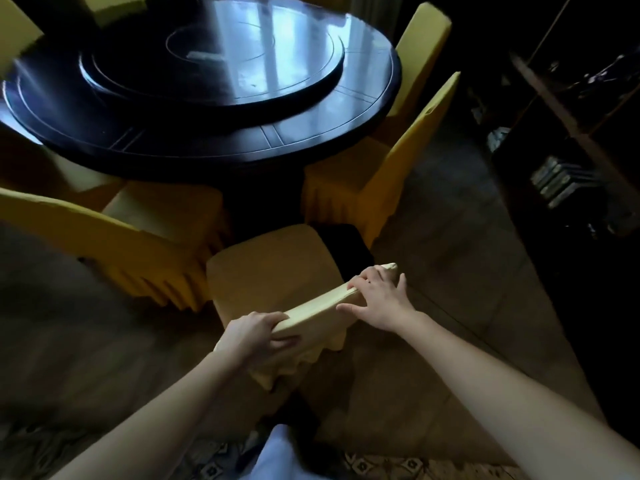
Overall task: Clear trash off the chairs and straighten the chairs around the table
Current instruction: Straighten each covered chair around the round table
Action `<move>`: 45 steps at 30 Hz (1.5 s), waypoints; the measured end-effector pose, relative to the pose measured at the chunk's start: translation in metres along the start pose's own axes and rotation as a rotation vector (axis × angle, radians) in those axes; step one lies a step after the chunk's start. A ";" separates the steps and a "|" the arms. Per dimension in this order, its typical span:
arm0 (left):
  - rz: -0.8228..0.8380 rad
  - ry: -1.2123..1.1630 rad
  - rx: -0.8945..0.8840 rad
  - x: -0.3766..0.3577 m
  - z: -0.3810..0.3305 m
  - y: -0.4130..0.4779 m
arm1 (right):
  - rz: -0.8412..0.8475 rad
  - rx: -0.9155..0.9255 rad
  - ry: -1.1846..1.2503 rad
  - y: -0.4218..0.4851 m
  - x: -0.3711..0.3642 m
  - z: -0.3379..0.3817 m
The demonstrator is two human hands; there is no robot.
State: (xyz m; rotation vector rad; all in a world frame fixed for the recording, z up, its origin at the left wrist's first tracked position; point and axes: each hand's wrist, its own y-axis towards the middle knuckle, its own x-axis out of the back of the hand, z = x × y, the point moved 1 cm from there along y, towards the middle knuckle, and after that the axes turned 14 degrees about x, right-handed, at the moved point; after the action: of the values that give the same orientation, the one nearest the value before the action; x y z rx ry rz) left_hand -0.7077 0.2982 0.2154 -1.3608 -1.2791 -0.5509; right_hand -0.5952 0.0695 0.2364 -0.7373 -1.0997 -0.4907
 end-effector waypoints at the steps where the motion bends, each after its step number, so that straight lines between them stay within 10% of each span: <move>1: -0.006 0.004 0.013 0.001 0.001 0.001 | -0.005 0.007 0.002 0.002 -0.002 -0.002; 45: 0.027 -0.012 0.070 0.146 0.033 0.313 | -0.053 -0.023 0.070 0.298 0.101 -0.079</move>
State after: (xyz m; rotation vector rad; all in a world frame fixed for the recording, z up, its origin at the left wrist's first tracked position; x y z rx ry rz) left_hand -0.3960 0.4507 0.2118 -1.3233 -1.2761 -0.4755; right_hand -0.3031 0.2097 0.2235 -0.7077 -1.0519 -0.5705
